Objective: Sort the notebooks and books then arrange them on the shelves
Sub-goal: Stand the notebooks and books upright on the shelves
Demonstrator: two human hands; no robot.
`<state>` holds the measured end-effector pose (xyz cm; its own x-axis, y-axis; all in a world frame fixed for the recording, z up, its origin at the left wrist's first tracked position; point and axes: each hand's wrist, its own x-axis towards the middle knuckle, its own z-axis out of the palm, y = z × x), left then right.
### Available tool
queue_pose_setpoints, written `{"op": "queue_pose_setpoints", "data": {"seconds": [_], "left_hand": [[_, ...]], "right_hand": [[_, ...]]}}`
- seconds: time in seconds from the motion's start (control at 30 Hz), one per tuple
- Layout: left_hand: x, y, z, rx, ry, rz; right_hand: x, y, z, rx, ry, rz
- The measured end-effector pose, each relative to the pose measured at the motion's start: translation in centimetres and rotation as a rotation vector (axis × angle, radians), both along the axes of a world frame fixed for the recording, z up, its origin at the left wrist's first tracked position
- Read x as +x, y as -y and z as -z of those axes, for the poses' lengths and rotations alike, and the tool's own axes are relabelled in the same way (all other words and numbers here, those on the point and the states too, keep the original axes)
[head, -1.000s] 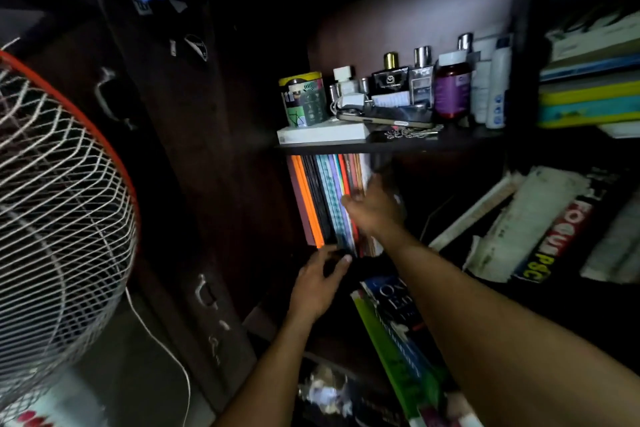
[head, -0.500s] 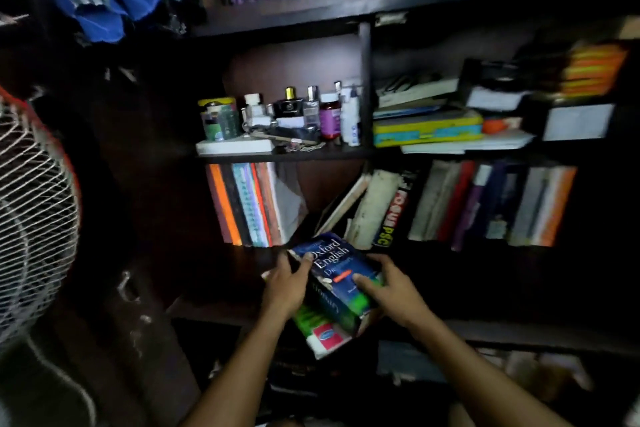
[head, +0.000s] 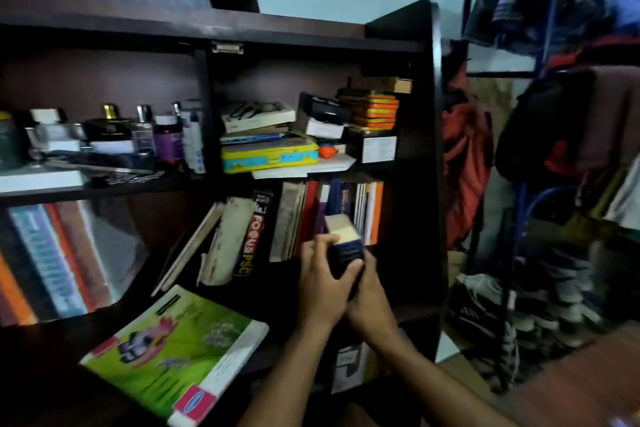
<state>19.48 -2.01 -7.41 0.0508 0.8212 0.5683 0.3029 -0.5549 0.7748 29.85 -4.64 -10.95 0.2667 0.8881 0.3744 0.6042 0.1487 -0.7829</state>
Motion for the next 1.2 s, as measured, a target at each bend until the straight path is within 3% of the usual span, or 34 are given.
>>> {"op": "queue_pose_setpoints", "data": {"seconds": [0.07, 0.13, 0.3, 0.43, 0.6, 0.83, 0.97, 1.2], "left_hand": [[1.2, -0.9, 0.3, 0.003, -0.135, 0.22], [1.1, -2.3, 0.5, 0.013, -0.227, 0.267], [-0.8, -7.3, 2.3, 0.139, -0.572, 0.088], [-0.1, -11.5, 4.3, 0.433, -0.787, -0.047], [4.1, -15.9, 2.4, 0.678, -1.086, -0.045], [10.4, -19.3, -1.8, 0.813, -1.607, -0.145], [11.5, -21.4, -2.9, 0.917, -1.838, -0.093], [11.8, -20.6, -3.2, 1.112, -2.226, -0.324]], "right_hand": [[2.0, -0.4, 0.1, 0.017, -0.081, 0.126], [3.3, -0.9, 0.2, 0.016, -0.114, 0.167], [4.3, -4.2, 0.8, 0.028, -0.188, 0.25], [4.9, -5.8, 1.9, 0.037, -0.267, 0.267], [5.8, -7.2, 2.9, 0.051, -0.301, 0.295], [6.5, -8.3, 3.7, 0.2, -0.354, 0.474], [6.6, -8.4, 3.8, 0.199, -0.367, 0.462], [6.7, -8.3, 3.8, 0.169, -0.337, 0.413]]}}
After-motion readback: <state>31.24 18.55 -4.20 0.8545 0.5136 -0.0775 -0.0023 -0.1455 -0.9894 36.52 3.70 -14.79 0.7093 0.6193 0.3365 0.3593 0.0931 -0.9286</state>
